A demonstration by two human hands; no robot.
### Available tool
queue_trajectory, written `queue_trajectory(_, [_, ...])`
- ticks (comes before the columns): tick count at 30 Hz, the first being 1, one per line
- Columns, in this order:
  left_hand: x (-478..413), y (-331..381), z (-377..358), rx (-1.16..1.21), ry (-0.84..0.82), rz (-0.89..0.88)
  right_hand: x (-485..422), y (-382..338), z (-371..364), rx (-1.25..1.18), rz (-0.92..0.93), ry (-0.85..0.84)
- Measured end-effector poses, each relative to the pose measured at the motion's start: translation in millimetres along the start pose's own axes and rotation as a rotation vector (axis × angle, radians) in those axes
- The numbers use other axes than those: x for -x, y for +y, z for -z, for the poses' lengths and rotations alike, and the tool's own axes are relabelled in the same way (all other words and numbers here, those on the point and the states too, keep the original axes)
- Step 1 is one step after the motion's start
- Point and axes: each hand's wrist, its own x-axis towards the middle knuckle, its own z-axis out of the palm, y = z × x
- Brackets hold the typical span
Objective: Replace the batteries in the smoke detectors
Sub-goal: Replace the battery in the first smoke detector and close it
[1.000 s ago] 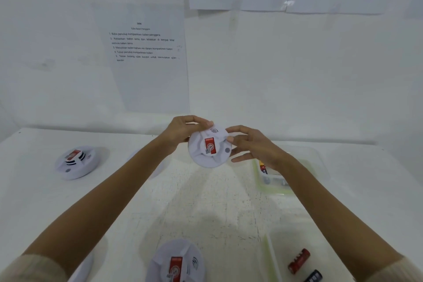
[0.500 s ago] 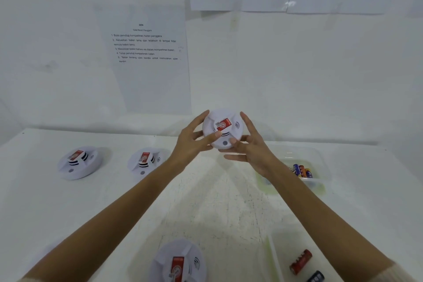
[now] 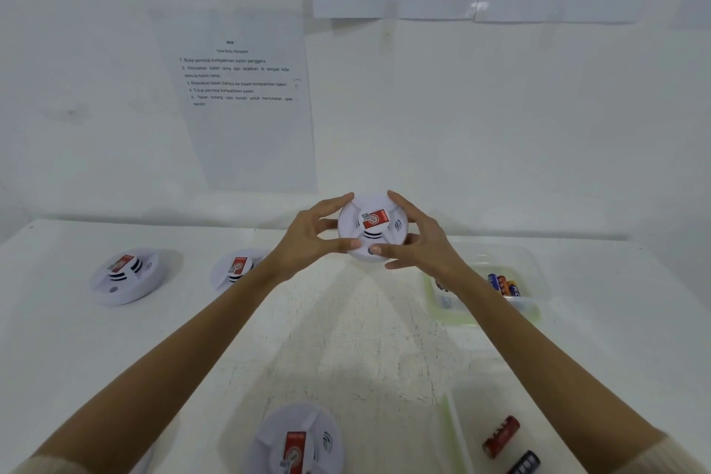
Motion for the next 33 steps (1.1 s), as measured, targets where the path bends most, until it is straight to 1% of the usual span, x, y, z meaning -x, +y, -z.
queue_trajectory(4, [-2, 2, 2, -0.067, -0.029, -0.035, -5, 5, 0, 0.096, 0.059, 0.000])
queue_trajectory(8, [-2, 3, 3, -0.071, -0.043, -0.058, -7, 9, 0, 0.098, 0.081, 0.009])
queue_trajectory(12, [-4, 0, 3, -0.117, -0.043, -0.085, -10, 14, -2, 0.151, 0.096, 0.042])
queue_trajectory(33, [-5, -4, 8, -0.125, -0.009, -0.107, -17, 11, -5, 0.184, 0.125, 0.014])
